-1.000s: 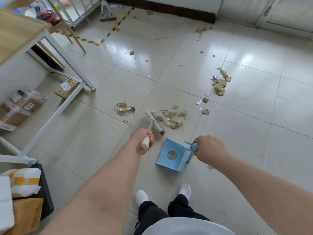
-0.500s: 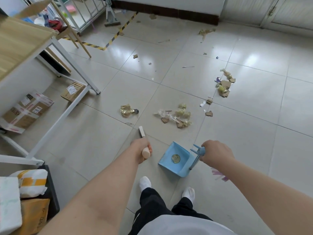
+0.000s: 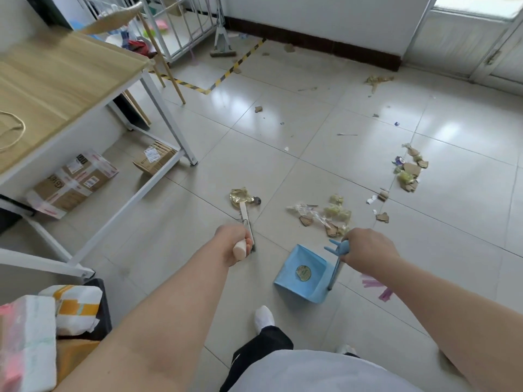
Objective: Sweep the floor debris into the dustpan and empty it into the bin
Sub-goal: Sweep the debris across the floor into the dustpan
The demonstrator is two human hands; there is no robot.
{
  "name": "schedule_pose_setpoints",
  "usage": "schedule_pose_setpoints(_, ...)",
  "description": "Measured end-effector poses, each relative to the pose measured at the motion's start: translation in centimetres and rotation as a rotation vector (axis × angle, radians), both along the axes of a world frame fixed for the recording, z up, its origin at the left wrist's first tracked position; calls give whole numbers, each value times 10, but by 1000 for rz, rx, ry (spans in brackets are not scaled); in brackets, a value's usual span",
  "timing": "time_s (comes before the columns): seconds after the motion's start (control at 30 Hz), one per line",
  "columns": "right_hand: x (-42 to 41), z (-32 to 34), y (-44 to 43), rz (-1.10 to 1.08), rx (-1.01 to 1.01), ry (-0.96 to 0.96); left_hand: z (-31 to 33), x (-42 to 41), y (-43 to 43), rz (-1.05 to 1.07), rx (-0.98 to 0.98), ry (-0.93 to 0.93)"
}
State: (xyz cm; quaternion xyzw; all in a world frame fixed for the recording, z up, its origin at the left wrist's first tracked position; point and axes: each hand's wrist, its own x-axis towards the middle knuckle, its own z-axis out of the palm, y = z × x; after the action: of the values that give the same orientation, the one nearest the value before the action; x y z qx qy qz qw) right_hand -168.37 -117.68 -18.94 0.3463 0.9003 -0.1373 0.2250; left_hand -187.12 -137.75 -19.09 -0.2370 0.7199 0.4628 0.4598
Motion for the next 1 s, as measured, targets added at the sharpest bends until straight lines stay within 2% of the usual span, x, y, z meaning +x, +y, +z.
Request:
schedule_pose_setpoints(0.23, -68, -12, -27, 40, -12, 30, -12, -79, -71, 122, -124, 71)
schedule_pose_setpoints(0.43, -104, -24, -19, 68, -45, 58, -29, -101, -77, 158, -174, 44)
schedule_pose_setpoints(0.73, -150, -33, 48, 93, -143, 57, -48, -131, 27, 107, -210, 19)
schedule_pose_setpoints(0.9, -170, -34, 94, 163, -186, 11, -55, -138, 113, 1, -198, 31)
schedule_pose_setpoints(1.0, -178, -33, 118, 191, -192, -10, -55, -136, 163, -156, -148, -1)
